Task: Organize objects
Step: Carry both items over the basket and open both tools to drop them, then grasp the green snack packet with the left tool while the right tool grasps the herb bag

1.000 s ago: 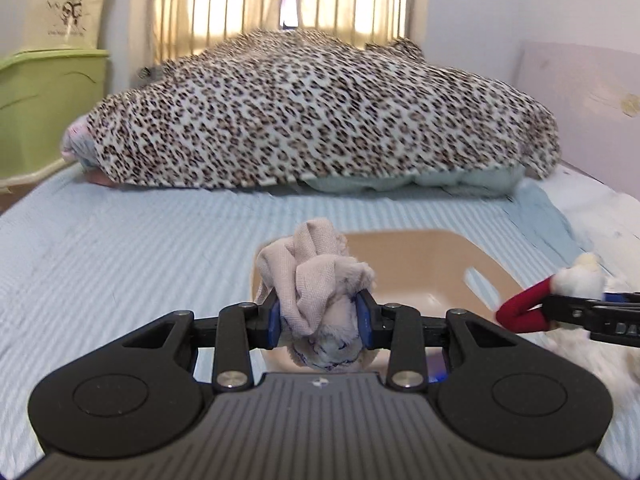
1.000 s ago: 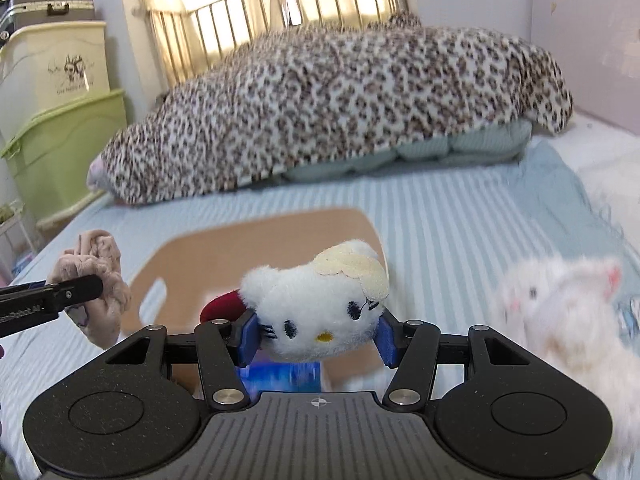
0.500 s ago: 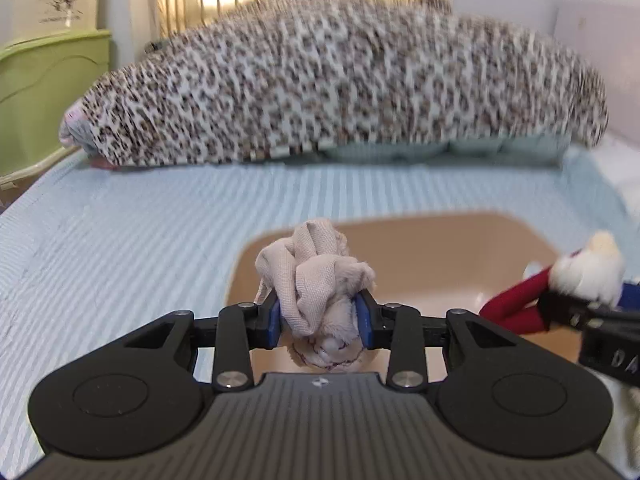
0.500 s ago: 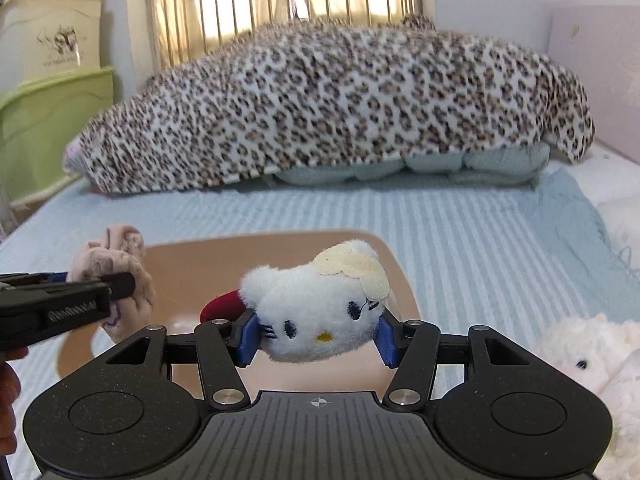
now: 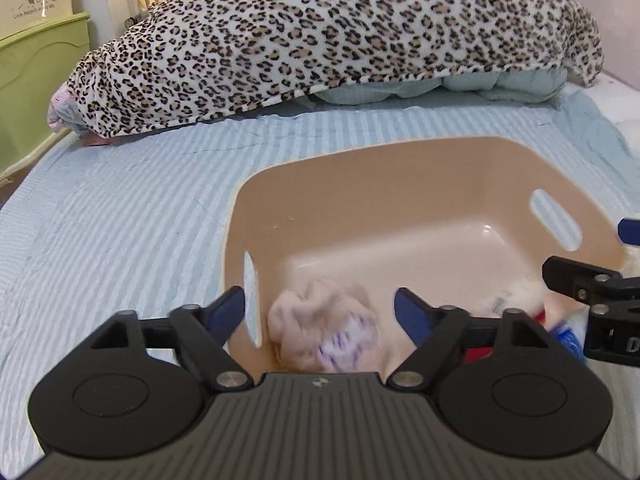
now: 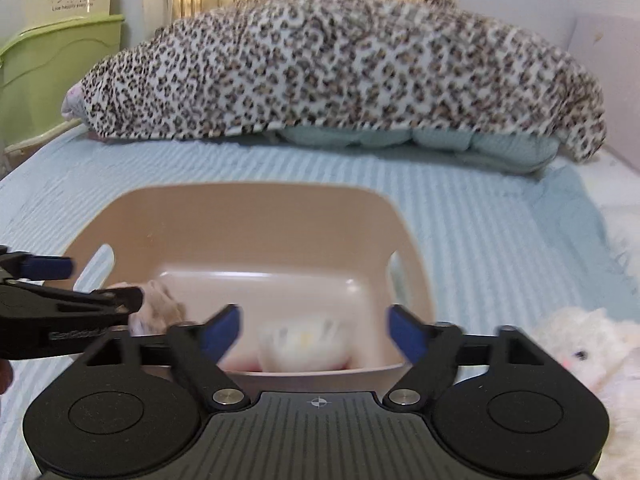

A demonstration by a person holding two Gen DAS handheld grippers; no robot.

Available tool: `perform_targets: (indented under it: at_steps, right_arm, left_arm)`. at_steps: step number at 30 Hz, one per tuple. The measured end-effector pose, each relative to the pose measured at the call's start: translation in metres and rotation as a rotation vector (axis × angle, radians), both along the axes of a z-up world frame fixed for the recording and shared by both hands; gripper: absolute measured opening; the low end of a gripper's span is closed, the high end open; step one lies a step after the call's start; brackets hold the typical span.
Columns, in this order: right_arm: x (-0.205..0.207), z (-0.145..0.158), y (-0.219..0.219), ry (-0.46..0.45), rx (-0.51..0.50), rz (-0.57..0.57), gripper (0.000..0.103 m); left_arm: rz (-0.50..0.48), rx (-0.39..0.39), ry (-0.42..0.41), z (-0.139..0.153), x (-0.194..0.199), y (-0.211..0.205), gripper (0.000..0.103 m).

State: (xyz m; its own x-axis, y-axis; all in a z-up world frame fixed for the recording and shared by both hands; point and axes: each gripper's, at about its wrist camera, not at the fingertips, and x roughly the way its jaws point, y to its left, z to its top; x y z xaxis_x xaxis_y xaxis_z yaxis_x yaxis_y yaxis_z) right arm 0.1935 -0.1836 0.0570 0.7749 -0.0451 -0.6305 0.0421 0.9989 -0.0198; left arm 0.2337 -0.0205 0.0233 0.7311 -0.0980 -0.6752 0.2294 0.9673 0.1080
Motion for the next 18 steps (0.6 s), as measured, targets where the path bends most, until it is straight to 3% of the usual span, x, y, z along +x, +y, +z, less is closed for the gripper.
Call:
perform_targets:
  at_steps: [1, 4, 10, 18]
  right_arm:
    - [-0.006, 0.004, -0.001, -0.007, -0.002, 0.001, 0.103]
    - [-0.022, 0.013, -0.004, -0.001, 0.013, 0.015, 0.103]
    - [-0.052, 0.024, -0.009, 0.015, 0.044, 0.025, 0.103]
    - [-0.079, 0.012, -0.008, 0.051, 0.016, 0.025, 0.103]
  left_arm:
    - [-0.013, -0.014, 0.009, 0.003, -0.003, 0.003, 0.084]
    - [-0.027, -0.04, 0.013, 0.011, -0.018, 0.009, 0.087]
    - [-0.032, -0.047, -0.054, 0.029, -0.05, 0.016, 0.095]
    - [-0.044, 0.0, -0.002, 0.001, -0.082, 0.024, 0.095]
